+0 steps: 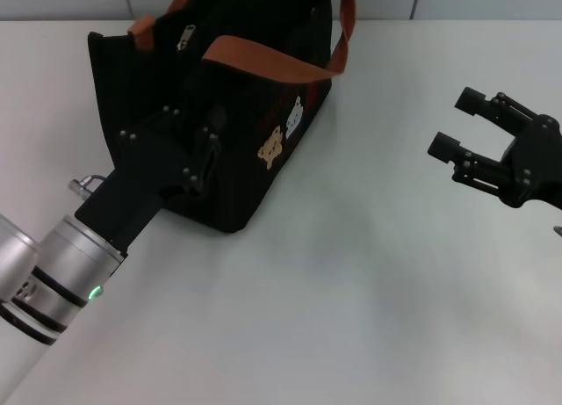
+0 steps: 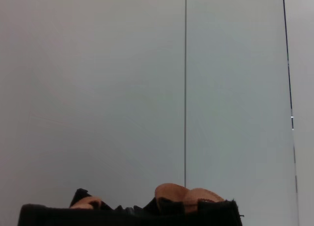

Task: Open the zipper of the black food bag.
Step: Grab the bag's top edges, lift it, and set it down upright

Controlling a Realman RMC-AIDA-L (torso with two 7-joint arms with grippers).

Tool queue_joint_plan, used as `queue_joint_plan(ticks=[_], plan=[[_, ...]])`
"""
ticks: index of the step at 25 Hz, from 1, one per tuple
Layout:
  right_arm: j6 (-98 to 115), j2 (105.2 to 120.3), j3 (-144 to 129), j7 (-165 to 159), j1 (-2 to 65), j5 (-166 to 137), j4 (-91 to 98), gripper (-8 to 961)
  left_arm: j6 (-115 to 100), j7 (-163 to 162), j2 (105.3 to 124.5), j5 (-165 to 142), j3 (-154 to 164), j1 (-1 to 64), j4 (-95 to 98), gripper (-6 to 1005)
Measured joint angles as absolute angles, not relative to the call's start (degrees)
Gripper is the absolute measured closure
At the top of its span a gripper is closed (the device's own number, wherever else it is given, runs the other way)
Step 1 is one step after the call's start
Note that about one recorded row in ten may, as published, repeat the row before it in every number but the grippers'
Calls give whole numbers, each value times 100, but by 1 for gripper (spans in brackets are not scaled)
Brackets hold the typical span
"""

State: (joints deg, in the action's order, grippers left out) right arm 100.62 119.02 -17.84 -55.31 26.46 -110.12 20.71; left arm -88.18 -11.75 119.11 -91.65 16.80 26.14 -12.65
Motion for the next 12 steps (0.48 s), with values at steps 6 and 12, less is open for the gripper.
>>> queue_joint_plan(ticks=[6, 12], plan=[[10024, 11907, -1784, -5523, 2646, -10993, 2015, 119, -8882, -1176, 11899, -9165, 1678, 2576, -1259, 762], [10024, 11909, -1784, -5466, 2653, -10949, 1970, 119, -8931, -1177, 11899, -9185, 1678, 2575, -1256, 781]])
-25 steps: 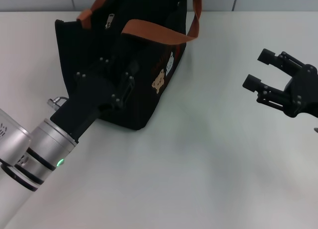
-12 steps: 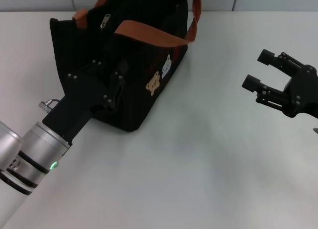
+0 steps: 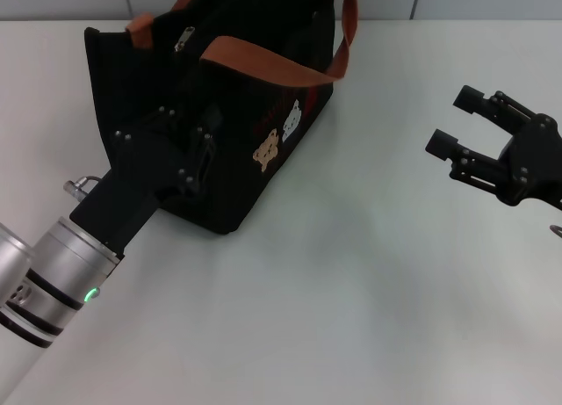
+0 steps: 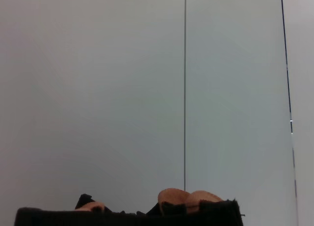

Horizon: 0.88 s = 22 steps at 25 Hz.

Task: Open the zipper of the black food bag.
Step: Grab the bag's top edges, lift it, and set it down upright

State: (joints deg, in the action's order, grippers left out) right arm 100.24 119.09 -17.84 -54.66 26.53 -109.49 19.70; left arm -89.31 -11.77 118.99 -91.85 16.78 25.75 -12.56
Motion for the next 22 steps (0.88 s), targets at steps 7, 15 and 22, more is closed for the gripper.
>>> queue_joint_plan(ticks=[7, 15, 22], plan=[[10024, 11910, -1784, -5466, 2654, -10945, 1968, 119, -8932, -1178, 11900, -9190, 1678, 2575, -1256, 782], [9969, 11909, -1784, -5466, 2662, -10942, 1942, 119, -8972, -1239, 11890, -9204, 1705, 2570, -1158, 784], [9966, 11909, -1785, -5467, 2661, -10932, 1934, 119, -9476, -2529, 11865, -9206, 1727, 2240, -43, 790]])
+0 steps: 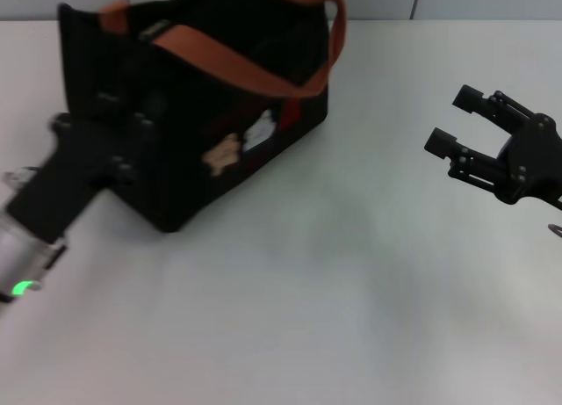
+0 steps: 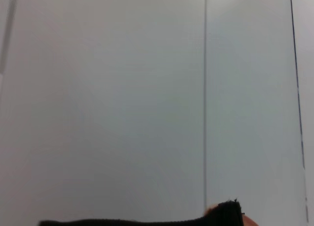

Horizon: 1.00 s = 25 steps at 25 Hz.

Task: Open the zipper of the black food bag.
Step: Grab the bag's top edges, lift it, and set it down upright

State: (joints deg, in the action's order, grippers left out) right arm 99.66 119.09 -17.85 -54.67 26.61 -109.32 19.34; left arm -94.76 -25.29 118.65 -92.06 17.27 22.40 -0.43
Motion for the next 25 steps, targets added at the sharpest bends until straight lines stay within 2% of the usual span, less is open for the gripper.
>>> queue_joint_plan(ticks=[5, 10, 11, 13, 14, 15, 25], plan=[[9951, 11909, -1784, -5468, 2651, -10855, 1893, 119, -9878, -3708, 11802, -9210, 1778, 1927, 1239, 795], [9936, 11909, -1784, -5473, 2682, -10844, 1853, 119, -10105, -4390, 11643, -9213, 2007, 1836, 2020, 801], [9929, 11909, -1784, -5477, 2691, -10842, 1846, 119, -10169, -4542, 11592, -9213, 2081, 1836, 2144, 802], [9921, 11909, -1784, -5478, 2703, -10788, 1799, 119, -10544, -5231, 11298, -9214, 2517, 1905, 2719, 802], [9921, 11909, -1784, -5478, 2703, -10788, 1799, 119, -10544, -5231, 11298, -9214, 2517, 1905, 2719, 803], [9920, 11909, -1784, -5478, 2700, -10730, 1783, 119, -10699, -5522, 11216, -9214, 2676, 1951, 2972, 803], [9902, 11918, -1784, -5018, 2669, -9971, 1357, 119, -11266, -6318, 11181, -9215, 3281, 2236, 4017, 805]])
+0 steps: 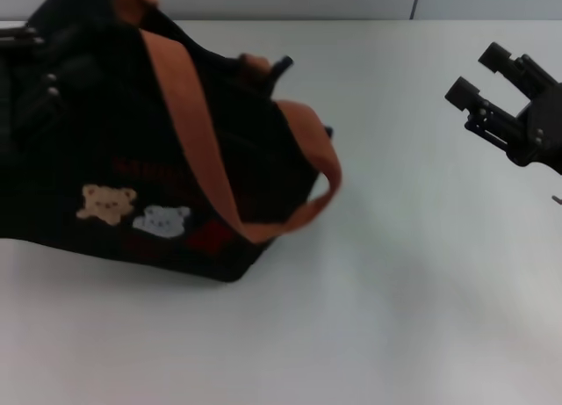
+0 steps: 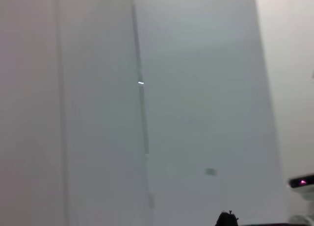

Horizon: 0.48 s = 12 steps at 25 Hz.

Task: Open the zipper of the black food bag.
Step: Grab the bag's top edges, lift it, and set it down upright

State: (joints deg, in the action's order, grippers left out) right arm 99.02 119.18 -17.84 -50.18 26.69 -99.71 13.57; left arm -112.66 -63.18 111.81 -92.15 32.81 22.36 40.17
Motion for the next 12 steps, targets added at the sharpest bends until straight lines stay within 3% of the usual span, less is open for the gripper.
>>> queue_joint_plan(ticks=[6, 7, 12], plan=[[9925, 11947, -1804, -2956, 2924, -9530, 732, 119, -11219, -6340, 11269, -9365, 3846, 2498, 4074, 807], [9889, 11953, -1815, -2359, 3019, -9516, 589, 119, -11179, -6320, 11384, -9581, 3879, 2637, 4068, 807], [9654, 11962, -1815, -399, 3373, -9512, 145, 119, -11104, -6310, 11524, -9869, 3881, 2832, 4059, 808]])
